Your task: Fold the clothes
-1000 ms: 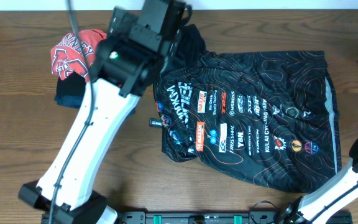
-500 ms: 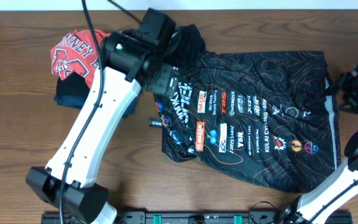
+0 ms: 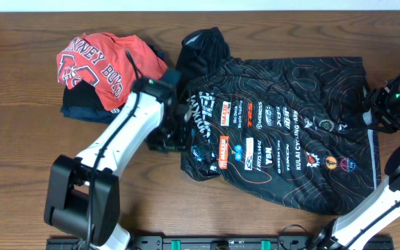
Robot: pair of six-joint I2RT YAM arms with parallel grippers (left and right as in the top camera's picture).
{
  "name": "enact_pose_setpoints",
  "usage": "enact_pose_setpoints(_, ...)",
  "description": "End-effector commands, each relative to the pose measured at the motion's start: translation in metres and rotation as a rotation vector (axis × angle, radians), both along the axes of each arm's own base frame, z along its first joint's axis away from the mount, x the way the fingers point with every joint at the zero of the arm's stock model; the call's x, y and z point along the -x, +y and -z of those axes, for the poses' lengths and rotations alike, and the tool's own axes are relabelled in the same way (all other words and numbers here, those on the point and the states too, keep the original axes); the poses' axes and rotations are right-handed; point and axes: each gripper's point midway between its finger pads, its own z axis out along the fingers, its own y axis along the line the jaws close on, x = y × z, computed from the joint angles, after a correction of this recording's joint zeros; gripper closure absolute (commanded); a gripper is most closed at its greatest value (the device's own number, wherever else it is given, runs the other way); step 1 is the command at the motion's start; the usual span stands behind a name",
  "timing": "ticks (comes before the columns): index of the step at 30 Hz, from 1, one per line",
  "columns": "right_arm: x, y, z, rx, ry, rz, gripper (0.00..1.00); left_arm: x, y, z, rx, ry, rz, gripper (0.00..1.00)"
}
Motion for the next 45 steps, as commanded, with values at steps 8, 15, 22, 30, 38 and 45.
enact_pose_setpoints(8,-0.002,0.001,-0.007,-0.005,-0.033,-0.007,0.34,0.036,-0.013,0.037,0.125,0.121,-0.033,0.43)
enact_pose_setpoints(15,-0.001,0.001,-0.007,-0.007,-0.029,-0.007,0.34,0.037,-0.013,0.062,0.137,0.084,-0.058,0.54)
enact_pose_setpoints(22,-0.001,0.001,-0.007,-0.008,-0.030,-0.007,0.35,0.031,-0.012,0.073,0.135,0.035,-0.051,0.61)
enact_pose_setpoints(30,-0.002,0.005,-0.009,-0.031,-0.036,-0.004,0.37,0.013,-0.015,0.076,0.145,-0.052,-0.035,0.93)
enact_pose_setpoints(38,-0.002,0.006,-0.010,-0.038,-0.037,-0.002,0.37,0.028,0.021,0.071,0.007,0.026,-0.078,0.94)
enact_pose_setpoints(45,-0.003,0.005,-0.009,-0.035,-0.043,-0.002,0.38,0.018,0.012,0.069,0.086,-0.006,-0.103,0.64)
